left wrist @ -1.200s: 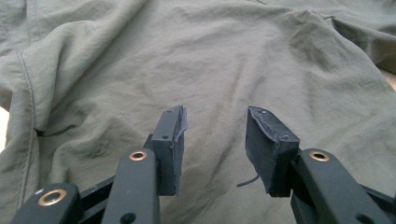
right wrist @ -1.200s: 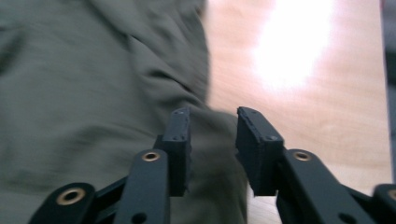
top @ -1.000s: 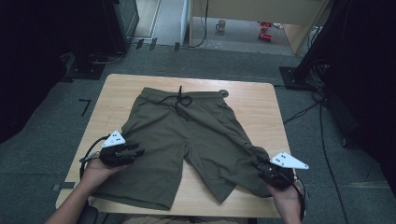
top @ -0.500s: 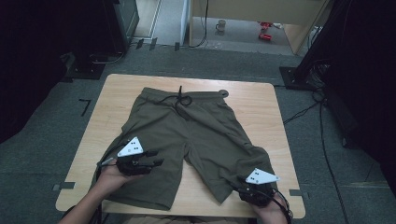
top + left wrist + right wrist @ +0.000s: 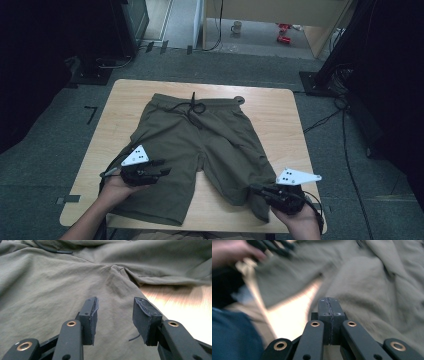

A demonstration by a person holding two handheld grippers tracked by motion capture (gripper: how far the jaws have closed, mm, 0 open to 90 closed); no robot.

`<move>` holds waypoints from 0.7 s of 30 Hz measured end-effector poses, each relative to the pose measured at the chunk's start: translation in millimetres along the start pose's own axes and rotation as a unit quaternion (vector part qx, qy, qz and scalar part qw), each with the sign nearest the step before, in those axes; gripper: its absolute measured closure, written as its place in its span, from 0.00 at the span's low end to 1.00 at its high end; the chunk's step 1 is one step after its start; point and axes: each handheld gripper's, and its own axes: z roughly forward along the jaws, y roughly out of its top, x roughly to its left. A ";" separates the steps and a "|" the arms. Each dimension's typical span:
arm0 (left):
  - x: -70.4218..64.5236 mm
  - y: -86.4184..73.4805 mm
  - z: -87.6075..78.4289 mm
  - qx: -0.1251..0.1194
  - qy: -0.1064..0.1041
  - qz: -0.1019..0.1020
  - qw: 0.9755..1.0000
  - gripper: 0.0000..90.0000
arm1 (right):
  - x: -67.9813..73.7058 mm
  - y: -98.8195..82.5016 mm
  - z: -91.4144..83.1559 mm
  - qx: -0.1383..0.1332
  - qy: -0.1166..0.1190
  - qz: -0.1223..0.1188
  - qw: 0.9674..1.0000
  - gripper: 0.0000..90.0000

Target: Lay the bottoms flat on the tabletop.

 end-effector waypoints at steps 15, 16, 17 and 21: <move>-27.7 15.1 13.9 0.004 -0.044 0.017 0.999 0.60 | -42.5 -11.5 -0.2 0.017 -0.166 0.012 0.986 0.71; -33.7 17.3 18.3 0.005 -0.055 0.013 0.998 0.60 | -42.6 -14.6 -1.8 0.014 -0.160 0.009 0.987 0.70; -40.5 19.1 23.1 0.005 -0.065 0.013 0.998 0.59 | -42.5 -18.1 -3.3 0.014 -0.155 0.010 0.988 0.70; -68.5 24.8 45.8 0.007 -0.104 0.023 0.994 0.57 | -40.8 -34.1 -5.9 0.010 -0.152 0.008 0.988 0.70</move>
